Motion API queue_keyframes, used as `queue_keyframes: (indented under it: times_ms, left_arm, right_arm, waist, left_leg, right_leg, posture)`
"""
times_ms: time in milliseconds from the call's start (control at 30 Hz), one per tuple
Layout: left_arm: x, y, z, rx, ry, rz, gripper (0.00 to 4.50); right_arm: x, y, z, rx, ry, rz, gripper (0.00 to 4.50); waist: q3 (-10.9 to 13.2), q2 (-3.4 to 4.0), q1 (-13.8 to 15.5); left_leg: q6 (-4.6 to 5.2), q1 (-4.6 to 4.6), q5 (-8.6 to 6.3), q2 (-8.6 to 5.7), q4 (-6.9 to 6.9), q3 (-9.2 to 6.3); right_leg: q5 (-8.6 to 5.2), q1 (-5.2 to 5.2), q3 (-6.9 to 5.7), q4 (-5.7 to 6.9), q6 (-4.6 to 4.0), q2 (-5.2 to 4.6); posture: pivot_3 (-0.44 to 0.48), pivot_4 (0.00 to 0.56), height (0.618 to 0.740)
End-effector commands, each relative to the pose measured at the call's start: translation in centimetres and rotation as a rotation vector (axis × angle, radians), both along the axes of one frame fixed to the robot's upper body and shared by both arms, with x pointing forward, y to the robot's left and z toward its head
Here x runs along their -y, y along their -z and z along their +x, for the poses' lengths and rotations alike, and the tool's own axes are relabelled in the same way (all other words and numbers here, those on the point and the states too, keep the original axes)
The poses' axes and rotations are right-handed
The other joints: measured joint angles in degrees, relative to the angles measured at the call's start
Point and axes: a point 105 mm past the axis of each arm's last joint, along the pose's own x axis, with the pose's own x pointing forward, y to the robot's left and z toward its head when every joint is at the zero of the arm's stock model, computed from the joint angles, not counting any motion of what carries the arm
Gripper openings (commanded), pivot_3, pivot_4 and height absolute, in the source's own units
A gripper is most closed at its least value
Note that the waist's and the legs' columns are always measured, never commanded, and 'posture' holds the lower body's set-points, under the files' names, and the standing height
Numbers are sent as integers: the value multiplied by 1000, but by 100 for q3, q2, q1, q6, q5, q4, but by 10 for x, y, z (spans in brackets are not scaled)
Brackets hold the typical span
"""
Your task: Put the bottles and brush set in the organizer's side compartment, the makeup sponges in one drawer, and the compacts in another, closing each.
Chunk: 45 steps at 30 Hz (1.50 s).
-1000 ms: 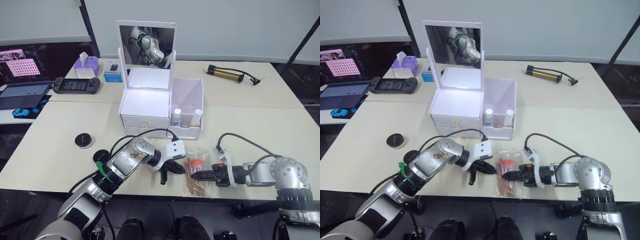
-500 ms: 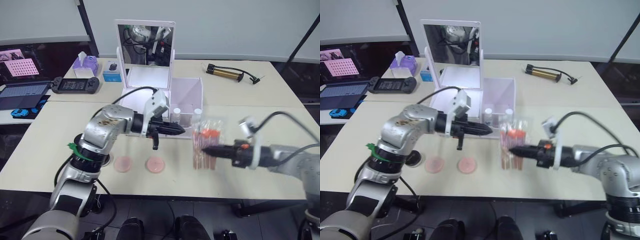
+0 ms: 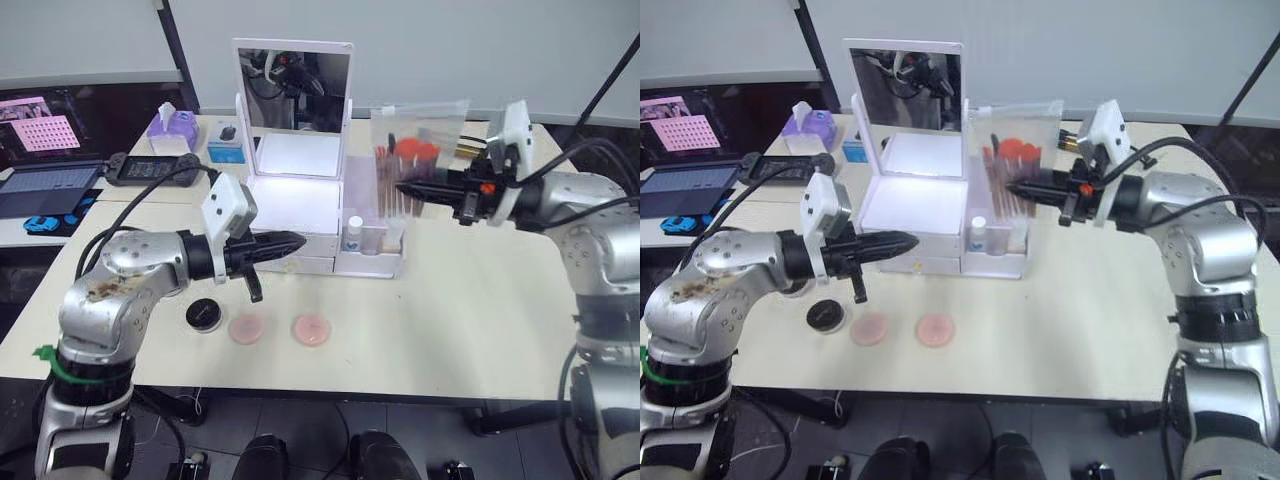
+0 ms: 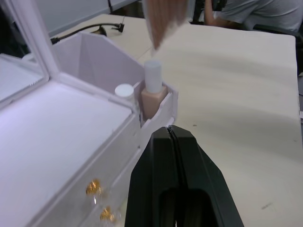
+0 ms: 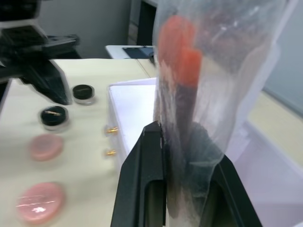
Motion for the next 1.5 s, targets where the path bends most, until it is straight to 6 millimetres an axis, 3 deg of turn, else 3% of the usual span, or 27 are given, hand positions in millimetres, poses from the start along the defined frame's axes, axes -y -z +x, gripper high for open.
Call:
queue_keyframes:
  times_ms: [33, 133, 433, 667, 967, 1000, 1333, 1367, 1500]
  left_arm:
    - [-9, -10, -14, -82, -10, -79, 0]
    - [-15, -17, -19, -121, -33, -171, 0]
    - [-16, -19, -20, -133, -95, -223, 0]
    - [-17, -19, -19, -125, -114, -209, 0]
    - [-16, -22, -20, -120, -113, -212, 0]
    - [-16, -22, -20, -120, -112, -212, 0]
    - [-12, -19, -14, -125, -113, -201, 0]
    - [-12, -19, -14, -126, -112, -201, 0]
    - [-13, -20, -12, -125, -110, -198, 0]
  right_arm:
    - [-1, -13, 16, 99, -13, -9, 129]
    - [-7, -4, 33, 126, -17, -44, 129]
    - [-25, 40, 71, 152, 69, -107, 129]
    - [-34, 58, 80, 141, 139, -127, 129]
    - [-34, 59, 86, 143, 190, -120, 129]
    - [-35, 58, 85, 137, 185, -109, 851]
    - [-34, 38, 77, 142, 98, -60, 4206]
    - [-32, 34, 76, 150, 87, -58, 4471]
    - [-24, 2, 68, 191, 29, 13, 4471]
  waist:
    - [1, 1, 9]
    - [1, 1, -5]
    - [1, 2, -29]
    - [2, 3, -39]
    - [2, 4, -52]
    - [2, 4, -56]
    - [3, 4, -56]
    - [3, 5, -57]
    - [5, 8, -59]
  left_leg:
    - [0, 0, 0, -1, 0, 8]
    - [0, 6, 0, 2, -1, 20]
    - [-23, 13, 13, 2, -10, 34]
    - [-32, 17, 18, 2, -16, 37]
    - [-39, 19, 21, 2, -19, 38]
    - [-39, 20, 21, 2, -20, 38]
    - [-40, 22, 22, 1, -23, 38]
    - [-40, 22, 22, 1, -23, 38]
    - [-40, 22, 22, 1, -23, 39]
  right_leg:
    - [0, 1, -3, -1, 0, -1]
    - [0, 2, -1, 1, -2, -1]
    - [3, 3, 1, 7, -9, -7]
    - [3, 3, 1, 11, -11, -10]
    - [3, 4, 2, 11, -12, -12]
    - [4, 4, 2, 11, -12, -12]
    - [3, 6, 1, 11, -12, -13]
    - [4, 6, 1, 11, -12, -13]
    - [4, 4, 1, 12, -13, -13]
  posture:
    - [0, 150, 725]
    - [0, 150, 725]
    - [0, 150, 725]
    - [0, 150, 725]
    - [0, 150, 725]
    - [0, 150, 725]
    - [0, 150, 725]
    - [0, 150, 725]
    - [0, 150, 725]
